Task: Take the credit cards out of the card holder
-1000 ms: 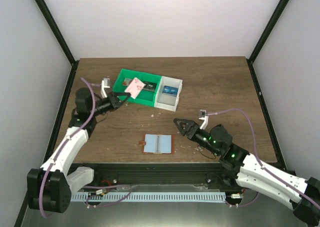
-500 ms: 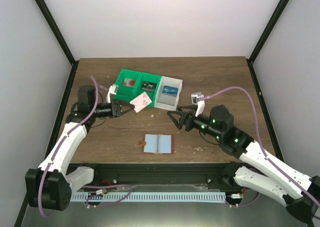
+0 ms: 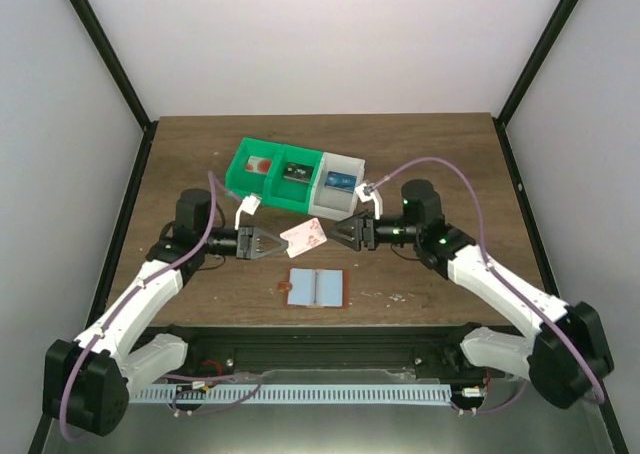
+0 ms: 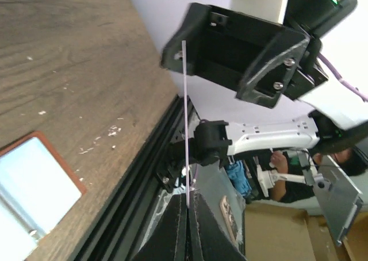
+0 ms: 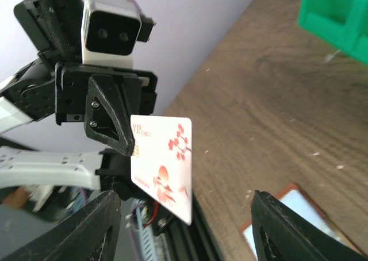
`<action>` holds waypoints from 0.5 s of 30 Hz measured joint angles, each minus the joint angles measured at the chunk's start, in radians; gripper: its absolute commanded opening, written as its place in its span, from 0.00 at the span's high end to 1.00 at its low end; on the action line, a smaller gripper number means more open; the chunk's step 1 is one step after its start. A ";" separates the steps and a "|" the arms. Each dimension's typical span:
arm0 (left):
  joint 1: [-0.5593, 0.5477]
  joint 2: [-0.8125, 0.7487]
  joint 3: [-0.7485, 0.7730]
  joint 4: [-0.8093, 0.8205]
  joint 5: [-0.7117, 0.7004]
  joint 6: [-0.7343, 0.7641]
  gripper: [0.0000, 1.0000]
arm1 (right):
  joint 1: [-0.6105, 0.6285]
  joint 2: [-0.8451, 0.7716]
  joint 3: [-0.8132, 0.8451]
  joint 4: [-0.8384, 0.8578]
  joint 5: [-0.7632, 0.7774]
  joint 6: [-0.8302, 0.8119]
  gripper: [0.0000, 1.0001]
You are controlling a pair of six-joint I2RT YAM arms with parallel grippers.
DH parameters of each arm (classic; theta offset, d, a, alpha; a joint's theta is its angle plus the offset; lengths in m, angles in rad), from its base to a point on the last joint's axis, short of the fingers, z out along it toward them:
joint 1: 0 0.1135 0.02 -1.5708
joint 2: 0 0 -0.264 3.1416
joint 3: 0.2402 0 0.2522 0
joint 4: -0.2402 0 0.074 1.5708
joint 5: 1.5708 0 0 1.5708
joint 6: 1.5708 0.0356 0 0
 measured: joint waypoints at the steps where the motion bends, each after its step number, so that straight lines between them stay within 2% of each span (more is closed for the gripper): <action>1: -0.014 0.000 -0.008 0.012 0.007 -0.006 1.00 | -0.001 0.025 0.000 0.021 -0.034 0.010 0.41; 4: -0.034 0.000 -0.017 0.038 0.021 -0.012 1.00 | -0.001 0.115 0.002 0.083 -0.147 0.050 0.51; 10: -0.035 0.000 -0.017 0.043 0.026 0.006 1.00 | -0.002 0.183 -0.001 0.185 -0.246 0.124 0.67; 13: -0.035 0.001 -0.017 0.043 0.033 0.011 1.00 | -0.003 0.185 -0.015 0.274 -0.277 0.180 0.82; 15: -0.035 0.003 -0.017 0.044 0.039 0.011 1.00 | -0.003 0.188 -0.031 0.332 -0.297 0.213 0.95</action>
